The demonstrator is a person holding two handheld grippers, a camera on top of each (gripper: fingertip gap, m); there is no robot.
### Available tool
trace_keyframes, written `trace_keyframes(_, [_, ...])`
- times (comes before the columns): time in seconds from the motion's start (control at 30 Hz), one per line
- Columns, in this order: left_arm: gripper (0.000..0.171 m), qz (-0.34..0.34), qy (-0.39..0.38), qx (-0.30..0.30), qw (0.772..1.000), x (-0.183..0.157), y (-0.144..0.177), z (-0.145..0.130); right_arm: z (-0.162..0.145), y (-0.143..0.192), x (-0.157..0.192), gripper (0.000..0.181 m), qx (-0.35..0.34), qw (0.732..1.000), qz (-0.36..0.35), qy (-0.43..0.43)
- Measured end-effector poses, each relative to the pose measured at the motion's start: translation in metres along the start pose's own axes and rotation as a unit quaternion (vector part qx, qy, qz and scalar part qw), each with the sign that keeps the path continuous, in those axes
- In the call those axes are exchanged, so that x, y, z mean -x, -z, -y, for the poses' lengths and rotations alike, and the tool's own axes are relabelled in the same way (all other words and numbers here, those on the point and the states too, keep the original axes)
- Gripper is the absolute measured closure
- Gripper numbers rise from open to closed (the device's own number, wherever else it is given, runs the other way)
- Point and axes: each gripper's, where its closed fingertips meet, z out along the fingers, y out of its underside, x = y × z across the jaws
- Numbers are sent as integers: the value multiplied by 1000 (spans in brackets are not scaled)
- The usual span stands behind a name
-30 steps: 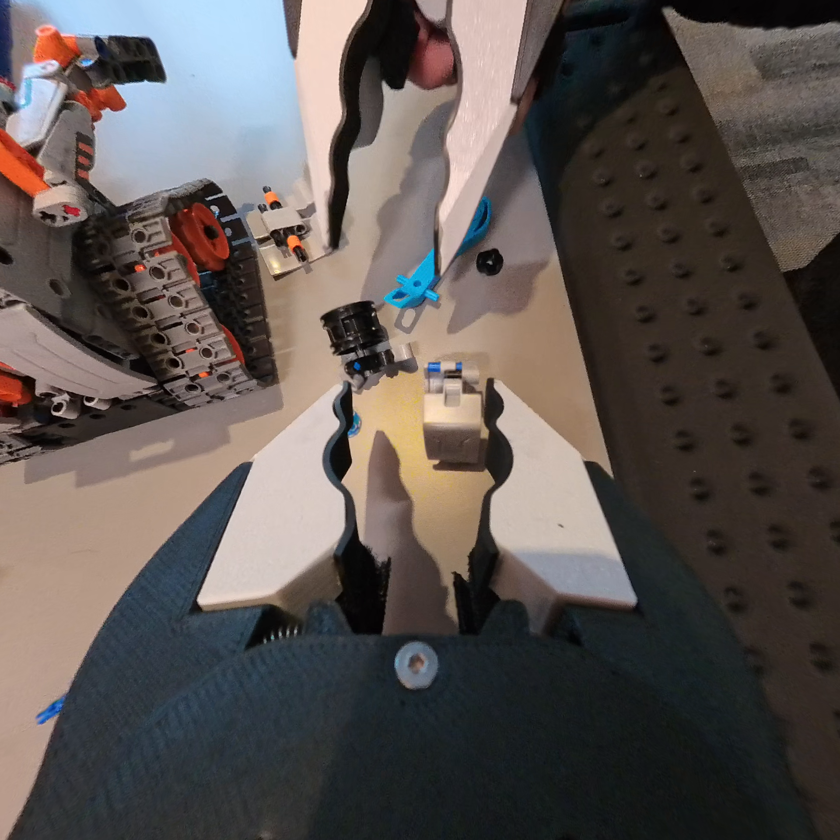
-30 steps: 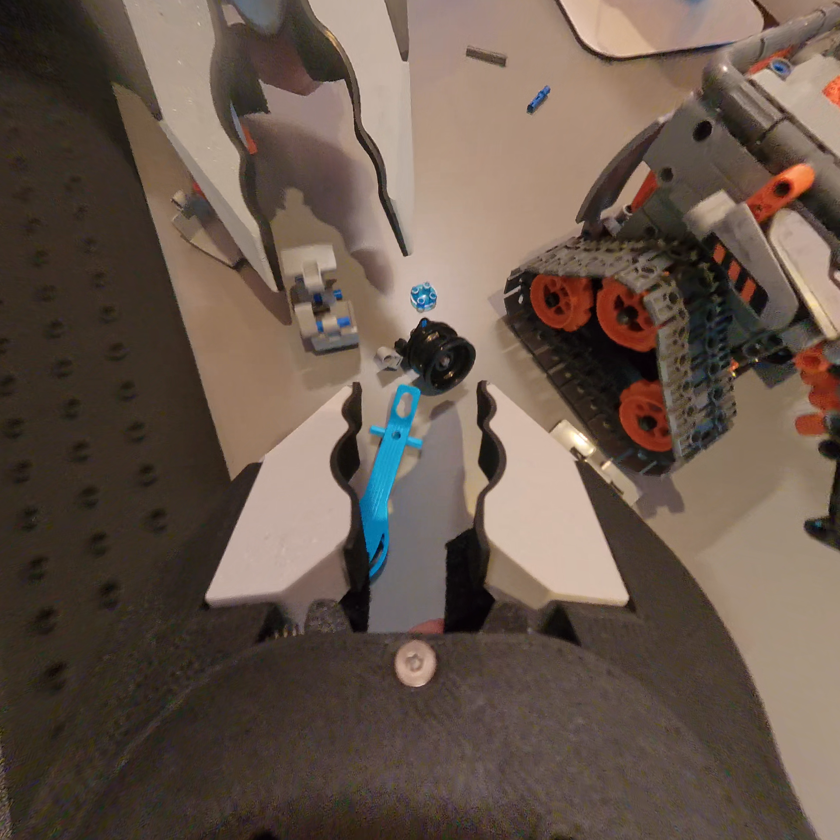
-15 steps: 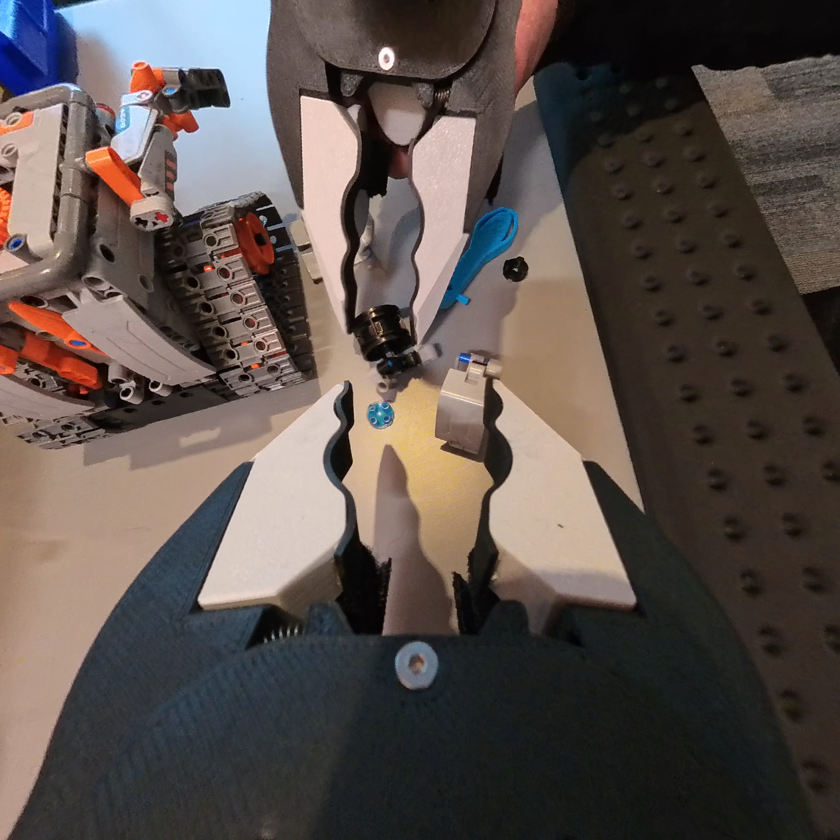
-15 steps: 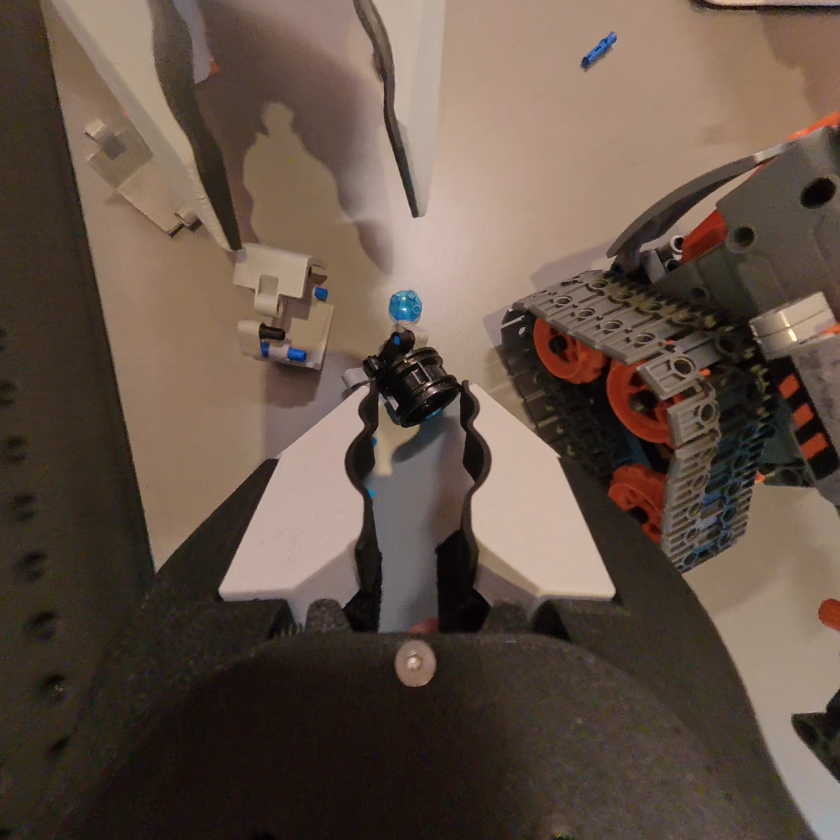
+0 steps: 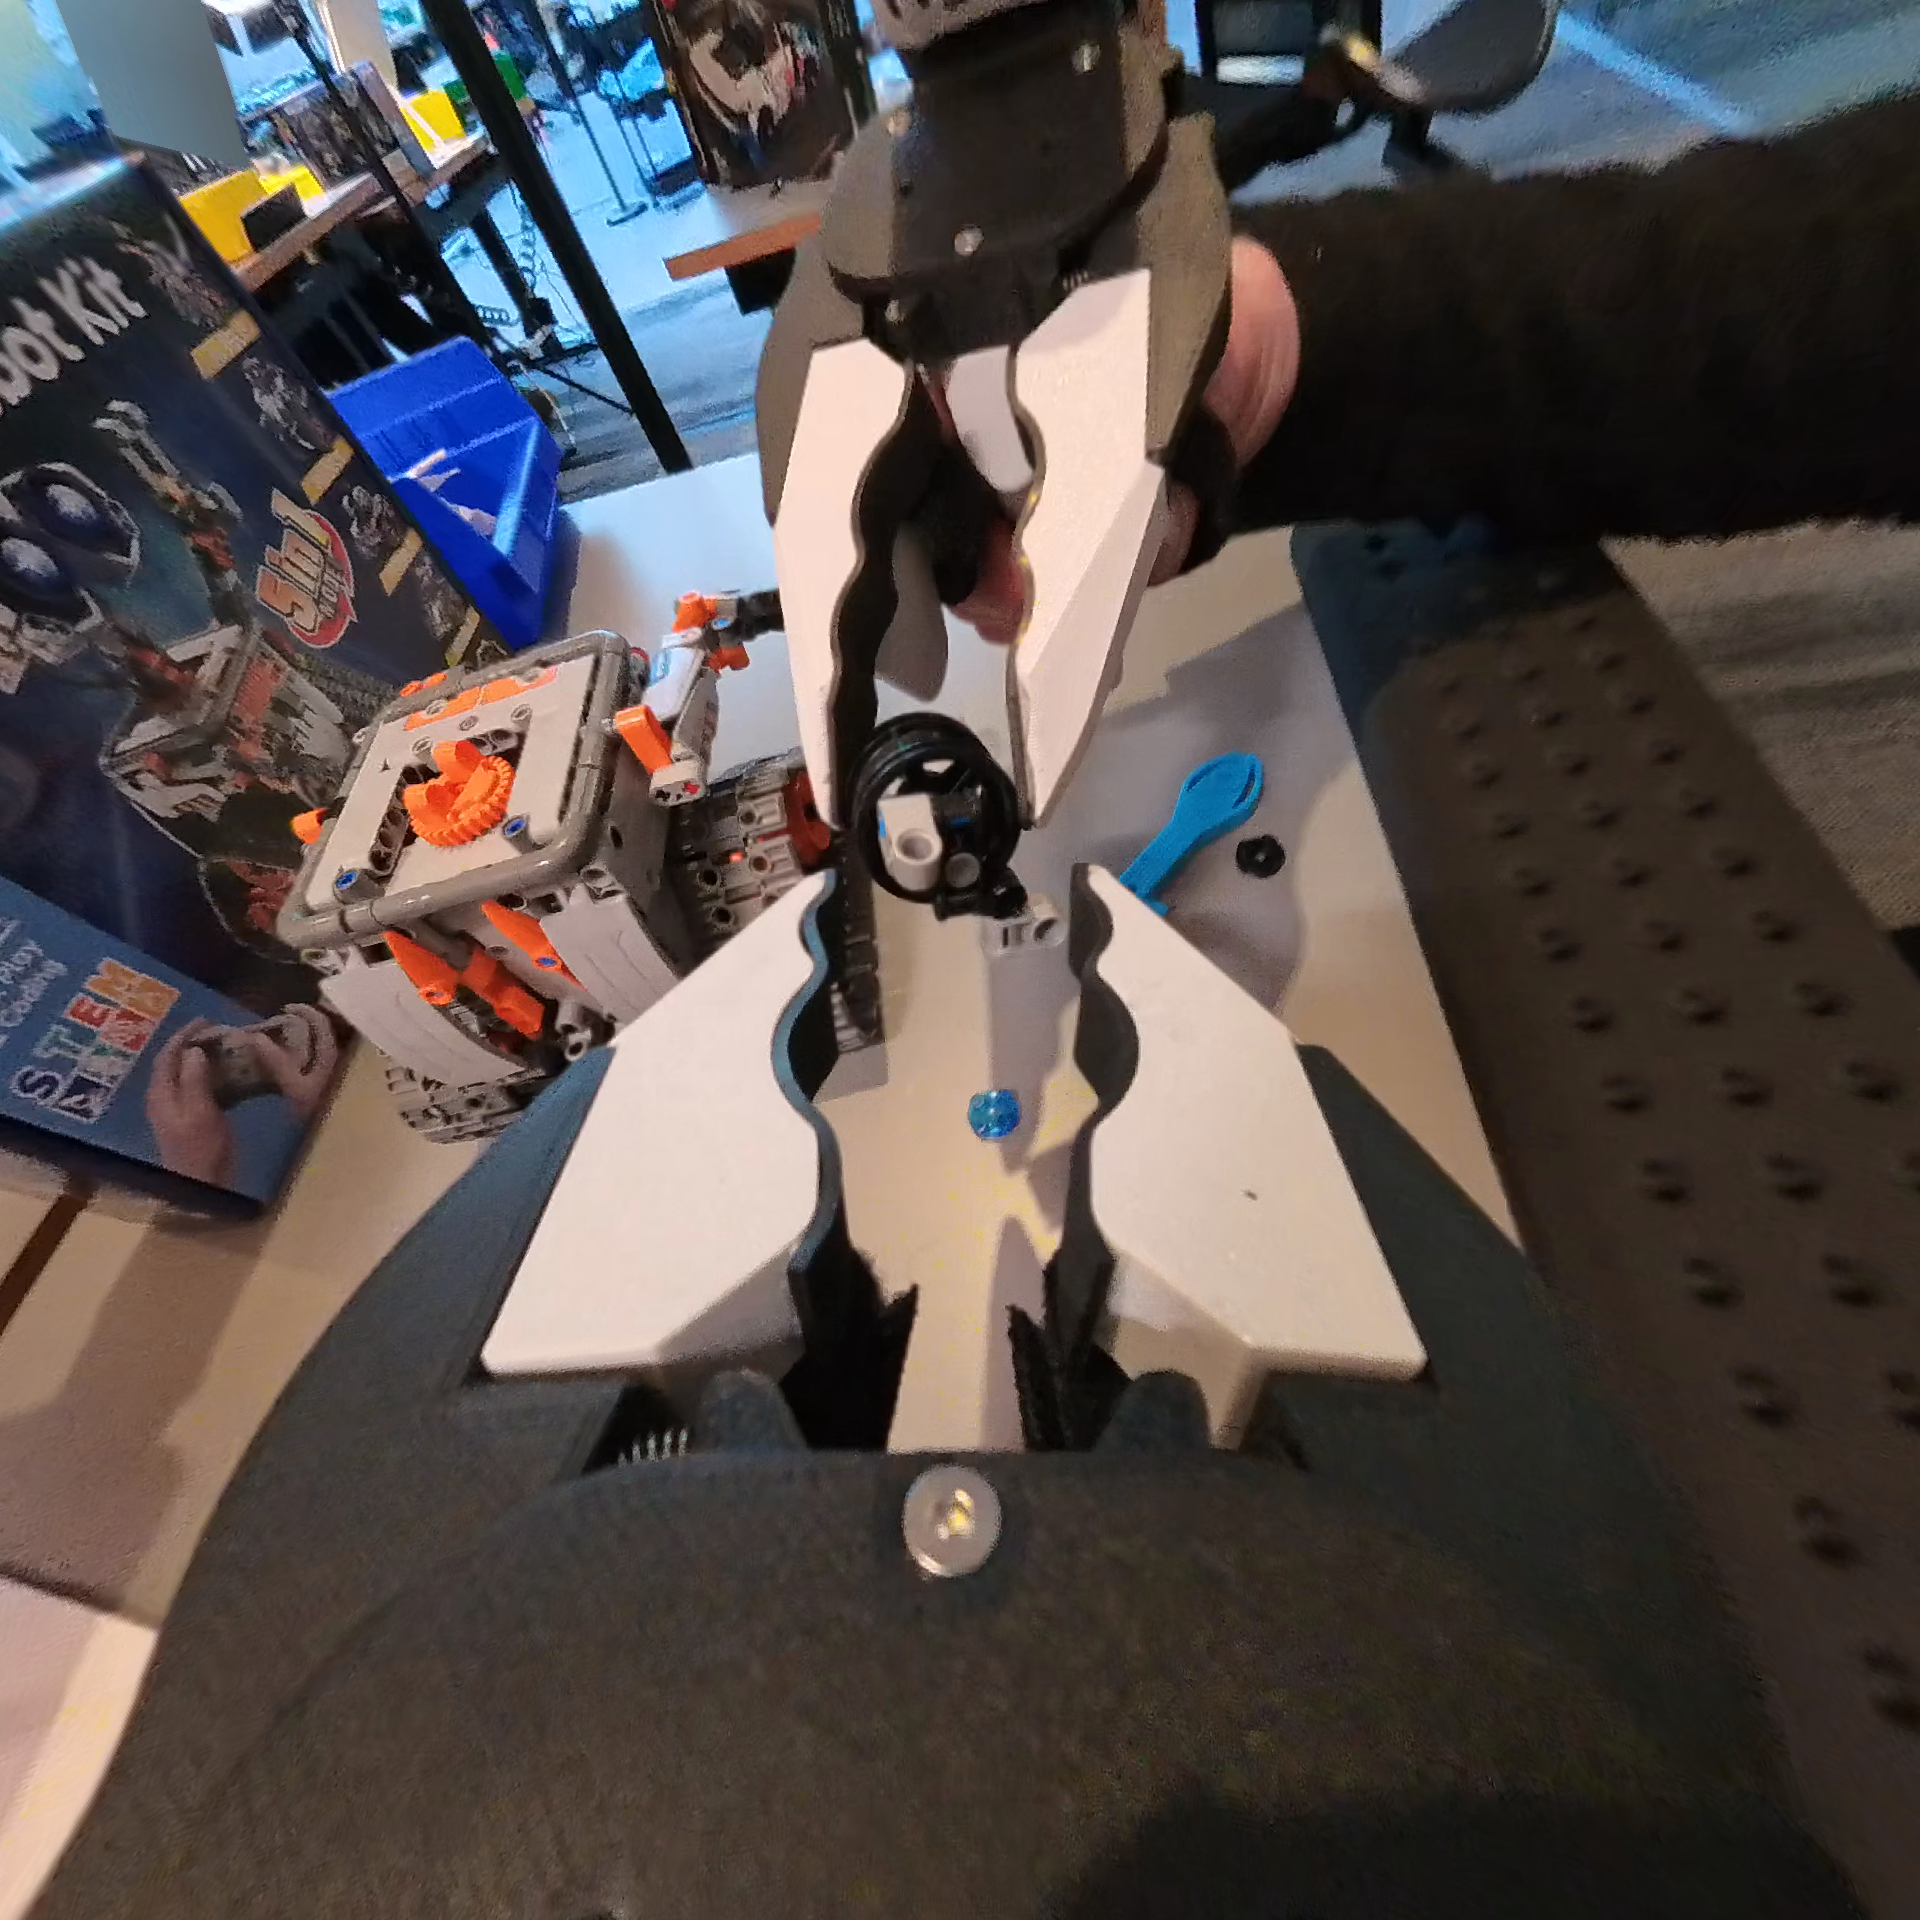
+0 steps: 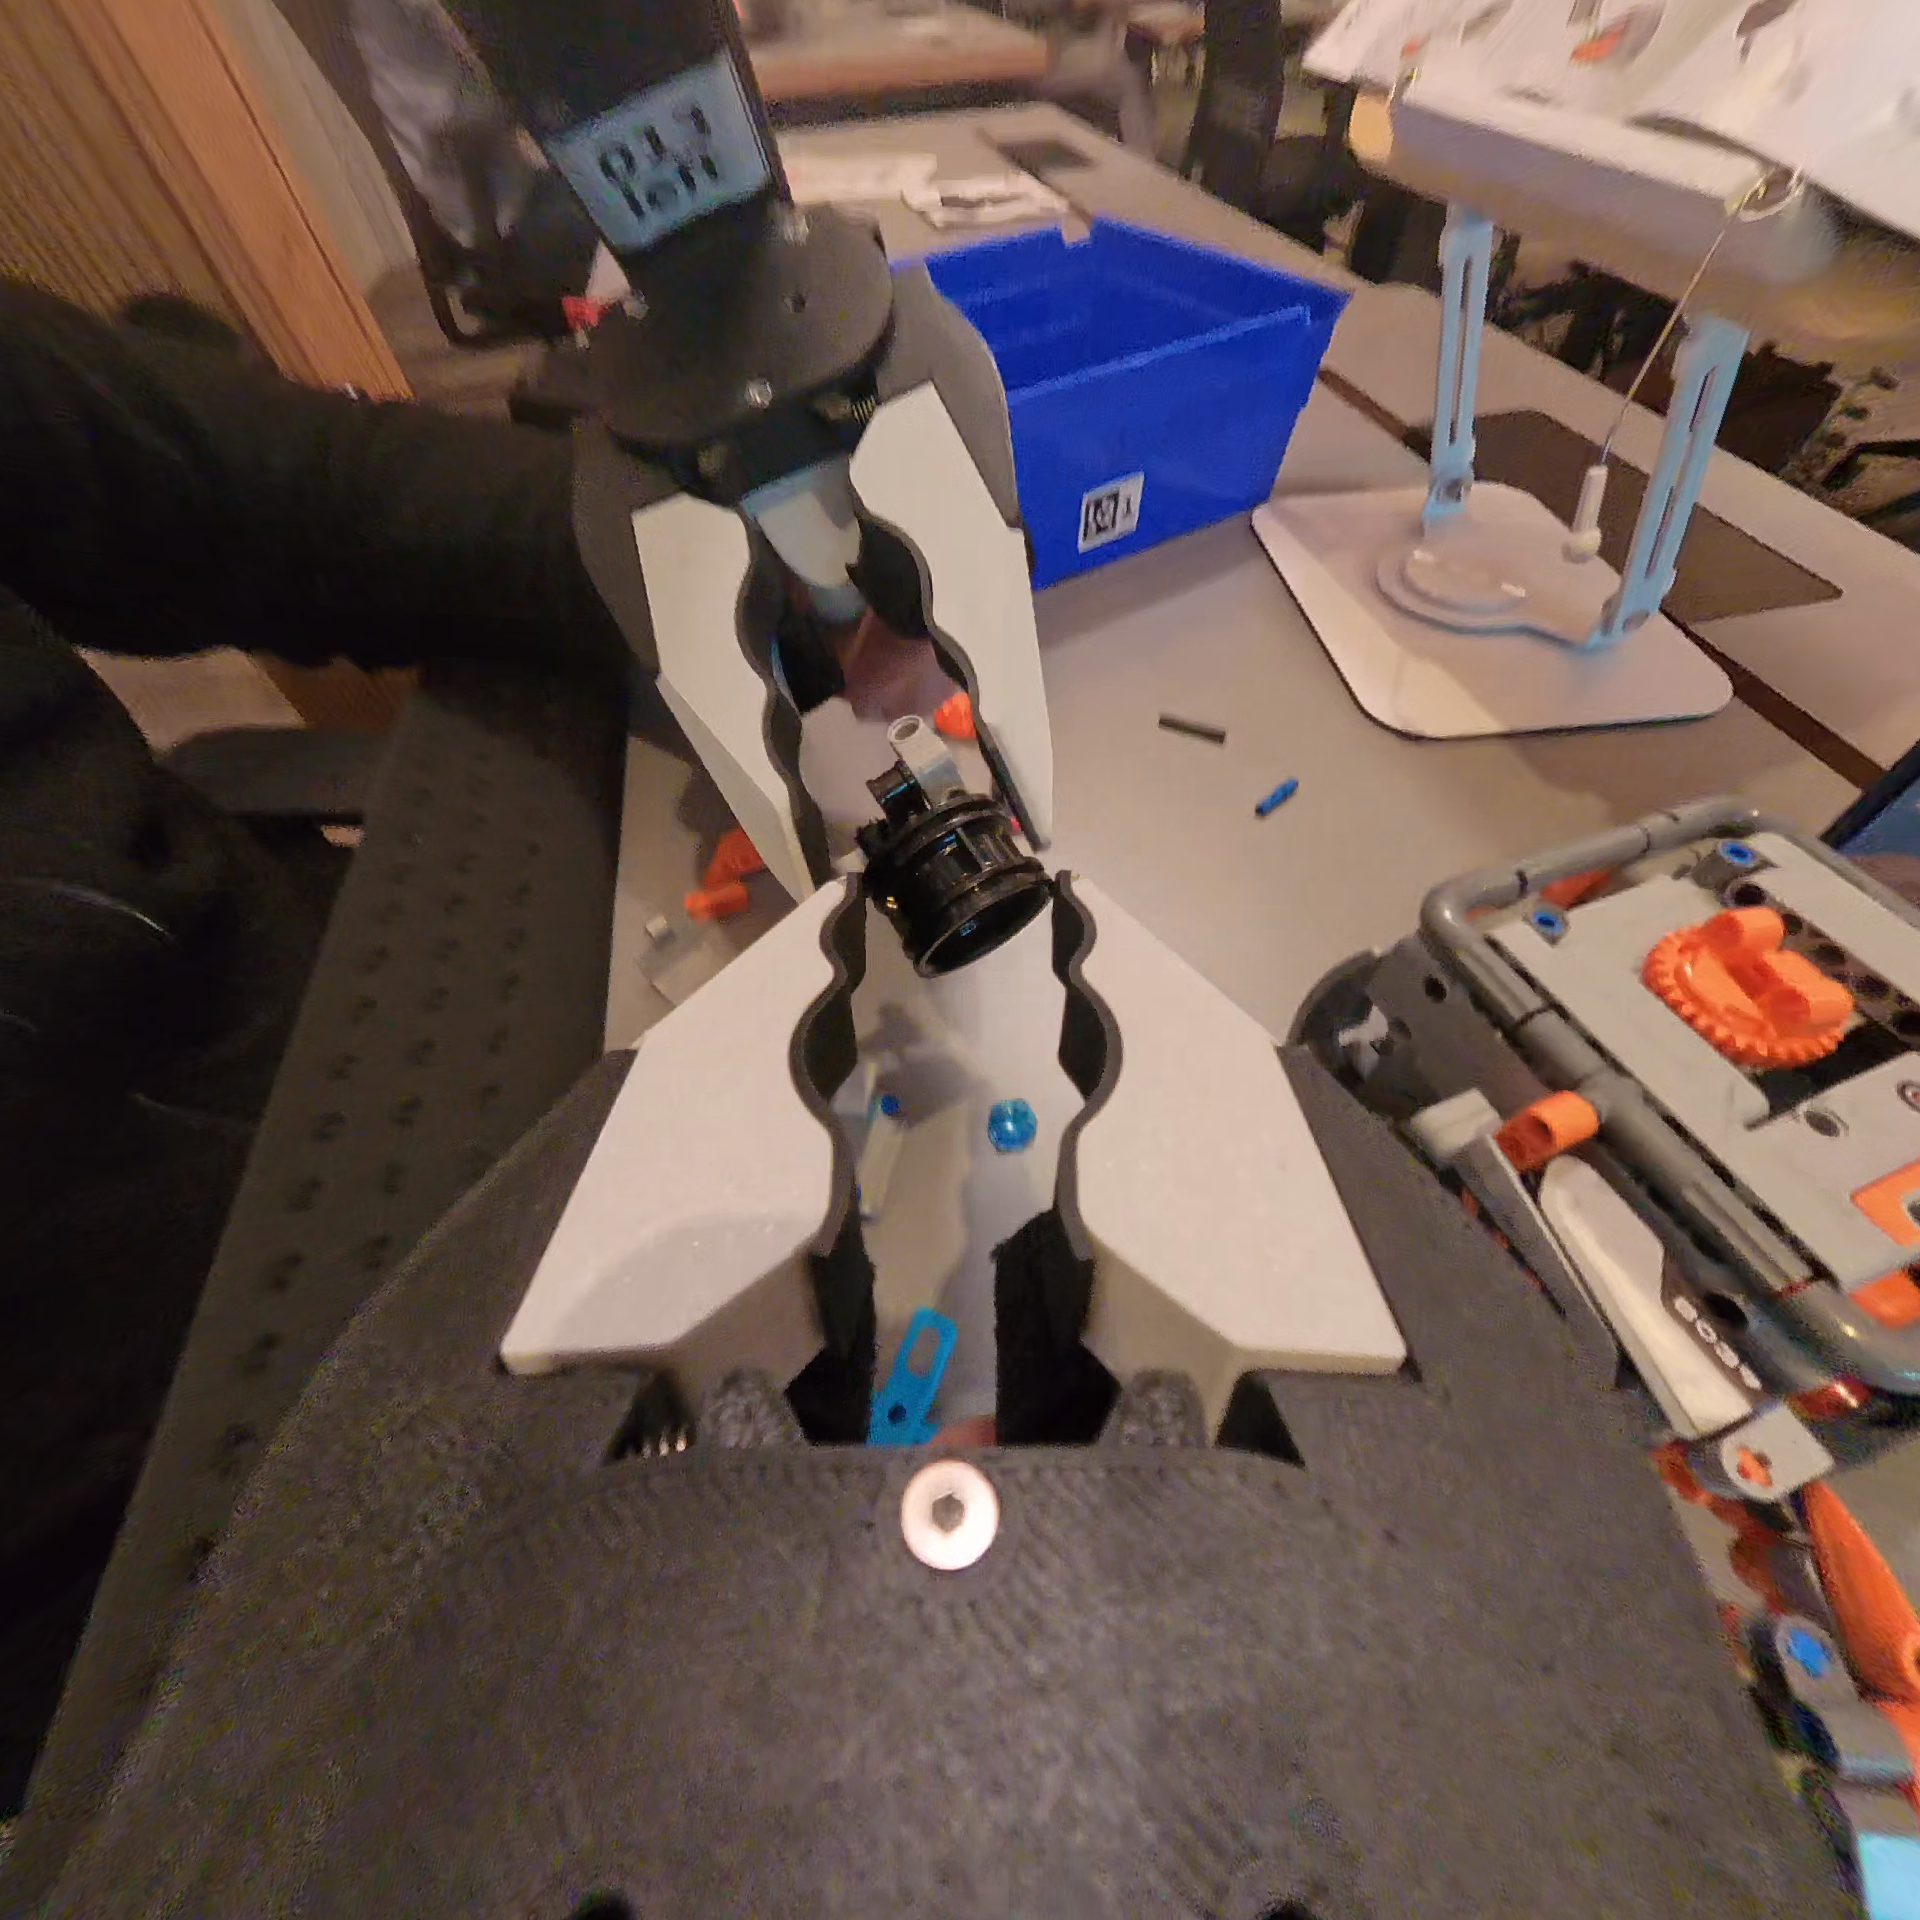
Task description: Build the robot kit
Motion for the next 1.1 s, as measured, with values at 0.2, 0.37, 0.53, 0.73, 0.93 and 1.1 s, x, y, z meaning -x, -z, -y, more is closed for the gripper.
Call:
trace_keyframes(0.2, [158,18,21,-40,999,11,8,10,23,1,-1,147,-59,998,-1,-5])
trace_keyframes(0.37, [159,29,15,-36,999,13,9,10,23,1,-4,146,-69,997,-17,5])
trace_keyframes(0.53, [159,129,-60,51,988,32,11,-3,35,18,-10,140,-65,984,-122,113])
trace_keyframes(0.73, [159,194,-164,116,960,30,12,-1,37,0,12,147,4,957,-157,246])
trace_keyframes(0.93, [159,230,-243,149,930,29,15,2,35,-6,13,170,31,935,-182,304])
trace_keyframes(1.1, [159,231,-246,154,929,29,15,1,31,-6,11,176,40,929,-190,316])
